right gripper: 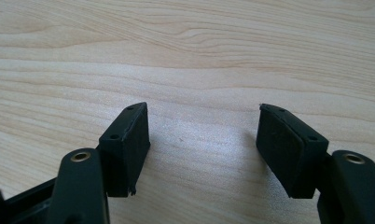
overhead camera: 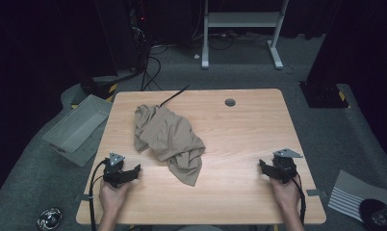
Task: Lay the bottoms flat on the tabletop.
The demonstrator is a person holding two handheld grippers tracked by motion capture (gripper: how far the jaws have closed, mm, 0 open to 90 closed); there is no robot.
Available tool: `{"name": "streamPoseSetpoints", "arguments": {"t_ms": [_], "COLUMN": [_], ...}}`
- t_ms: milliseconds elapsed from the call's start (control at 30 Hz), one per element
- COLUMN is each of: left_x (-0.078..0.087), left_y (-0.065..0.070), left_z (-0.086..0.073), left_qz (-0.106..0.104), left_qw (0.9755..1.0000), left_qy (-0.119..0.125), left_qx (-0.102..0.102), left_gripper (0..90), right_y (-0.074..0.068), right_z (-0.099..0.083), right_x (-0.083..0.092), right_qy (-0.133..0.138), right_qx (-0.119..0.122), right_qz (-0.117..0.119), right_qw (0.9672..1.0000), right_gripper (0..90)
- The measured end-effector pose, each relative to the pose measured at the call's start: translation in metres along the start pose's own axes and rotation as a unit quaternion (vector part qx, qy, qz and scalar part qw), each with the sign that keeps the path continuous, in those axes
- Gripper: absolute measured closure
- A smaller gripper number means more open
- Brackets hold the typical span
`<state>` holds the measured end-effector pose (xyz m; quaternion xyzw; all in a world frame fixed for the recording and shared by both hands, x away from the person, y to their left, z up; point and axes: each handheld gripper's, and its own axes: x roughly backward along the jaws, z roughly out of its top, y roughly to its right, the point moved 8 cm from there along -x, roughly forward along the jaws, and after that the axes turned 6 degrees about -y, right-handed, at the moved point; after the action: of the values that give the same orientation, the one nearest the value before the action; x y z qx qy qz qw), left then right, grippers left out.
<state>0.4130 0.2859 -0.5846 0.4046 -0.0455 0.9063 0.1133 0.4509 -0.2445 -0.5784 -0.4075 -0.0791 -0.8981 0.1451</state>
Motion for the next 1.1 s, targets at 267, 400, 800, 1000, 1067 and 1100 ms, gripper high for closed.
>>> {"name": "streamPoseSetpoints", "arguments": {"t_ms": [267, 400, 800, 1000, 1067, 1100], "left_x": [0.000, 0.000, 0.000, 0.000, 0.000, 0.000], "left_y": [0.000, 0.000, 0.000, 0.000, 0.000, 0.000], "left_z": [0.000, 0.000, 0.000, 0.000, 0.000, 0.000], "left_qz": [0.001, 0.001, 0.001, 0.001, 0.002, 0.002], "left_qw": [1.0000, 1.0000, 1.0000, 1.0000, 1.0000, 1.0000], "left_qy": [0.000, 0.000, 0.001, 0.001, 0.001, 0.001], "left_qx": [0.001, 0.001, 0.002, 0.002, 0.002, 0.002], "left_gripper": [22.0, 22.4, 22.5, 22.7, 22.7, 22.7], "right_y": [-0.002, -0.004, -0.049, -0.097, -0.122, -0.122], "right_z": [0.001, 0.001, 0.015, 0.036, 0.048, 0.048], "right_x": [-0.001, -0.002, -0.013, -0.017, -0.020, -0.020], "right_qy": [-0.002, -0.005, -0.011, 0.003, 0.011, 0.011], "right_qx": [0.004, 0.011, 0.052, 0.102, 0.119, 0.119], "right_qz": [0.004, 0.009, 0.052, 0.100, 0.128, 0.128], "right_qw": [1.0000, 0.9999, 0.9973, 0.9897, 0.9846, 0.9846], "right_gripper": [30.0, 25.1, 26.5, 27.4, 28.0, 28.0]}}
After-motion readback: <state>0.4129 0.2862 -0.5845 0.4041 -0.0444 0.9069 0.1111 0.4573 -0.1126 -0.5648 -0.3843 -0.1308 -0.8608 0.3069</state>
